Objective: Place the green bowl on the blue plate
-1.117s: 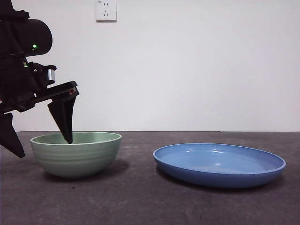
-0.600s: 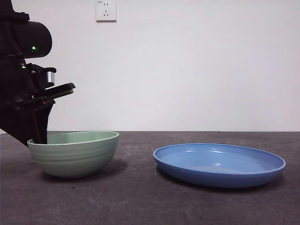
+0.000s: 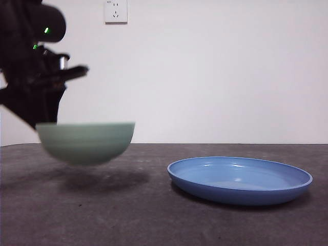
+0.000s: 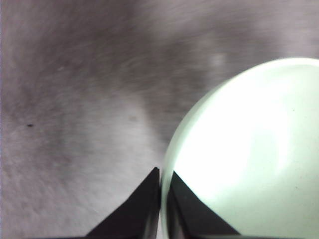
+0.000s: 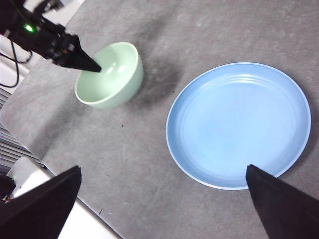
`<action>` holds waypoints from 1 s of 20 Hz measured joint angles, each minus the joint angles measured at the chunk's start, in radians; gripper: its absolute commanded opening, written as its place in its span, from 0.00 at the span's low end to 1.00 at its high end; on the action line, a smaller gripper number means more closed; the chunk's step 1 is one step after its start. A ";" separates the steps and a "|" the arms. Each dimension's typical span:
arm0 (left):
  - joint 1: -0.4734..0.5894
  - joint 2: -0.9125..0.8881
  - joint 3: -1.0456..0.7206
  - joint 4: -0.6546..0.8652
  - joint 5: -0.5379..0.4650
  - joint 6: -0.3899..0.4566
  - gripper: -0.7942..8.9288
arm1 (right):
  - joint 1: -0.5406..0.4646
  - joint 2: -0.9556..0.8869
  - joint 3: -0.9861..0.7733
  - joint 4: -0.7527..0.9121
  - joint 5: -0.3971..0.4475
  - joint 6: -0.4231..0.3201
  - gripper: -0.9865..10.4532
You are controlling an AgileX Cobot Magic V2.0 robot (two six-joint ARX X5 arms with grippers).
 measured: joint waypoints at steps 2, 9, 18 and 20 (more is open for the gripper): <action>-0.031 0.008 0.082 -0.074 0.000 0.000 0.10 | 0.000 0.000 0.000 0.003 0.000 0.000 0.63; -0.182 0.147 0.304 -0.144 0.000 -0.006 0.10 | 0.000 0.000 0.000 0.018 0.009 0.000 0.63; -0.373 0.480 0.636 -0.176 0.000 -0.034 0.10 | 0.000 0.000 0.000 0.018 0.023 0.000 0.63; -0.401 0.539 0.712 -0.189 0.000 -0.035 0.10 | 0.000 0.000 0.000 0.018 0.023 0.000 0.63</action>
